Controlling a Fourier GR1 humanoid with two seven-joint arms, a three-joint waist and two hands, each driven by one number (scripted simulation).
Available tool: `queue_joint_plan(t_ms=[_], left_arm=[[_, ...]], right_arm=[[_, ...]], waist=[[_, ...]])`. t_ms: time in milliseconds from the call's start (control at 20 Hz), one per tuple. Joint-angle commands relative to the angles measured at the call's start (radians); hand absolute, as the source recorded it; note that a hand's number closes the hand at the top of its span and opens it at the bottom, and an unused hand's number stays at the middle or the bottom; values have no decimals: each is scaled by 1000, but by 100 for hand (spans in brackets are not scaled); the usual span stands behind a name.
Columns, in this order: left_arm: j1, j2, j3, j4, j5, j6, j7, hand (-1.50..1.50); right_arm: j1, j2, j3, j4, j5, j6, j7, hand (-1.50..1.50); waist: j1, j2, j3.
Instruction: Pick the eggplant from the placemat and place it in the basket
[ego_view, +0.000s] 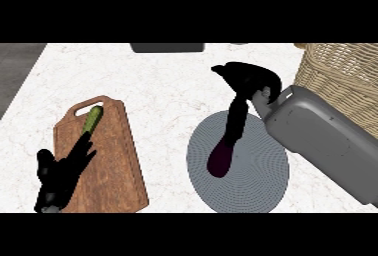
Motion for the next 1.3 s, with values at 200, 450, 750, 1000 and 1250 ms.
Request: queue_joint_plan(t_ms=[200,450,750,1000,1250], left_arm=[[75,-27,-27,60,-27,-4,5,0],[68,10,17,48,-4,-34,33,0],[46,-7,7,-4,-25,-17,87,0],[80,-30,-4,67,-42,-44,10,0],[88,-26,1,13,-37,-51,47,0]], right_arm=[[117,3,18,-41,65,-11,63,-150],[222,24,54,-92,147,-75,51,-150],[283,48,46,-79,234,-84,4,-150],[278,99,32,12,279,-102,-43,-150],[296,118,21,90,336,-102,-148,-150]], waist=[[1,8,-12],[-1,7,-12],[5,8,-11],[11,11,-12],[20,13,-11]])
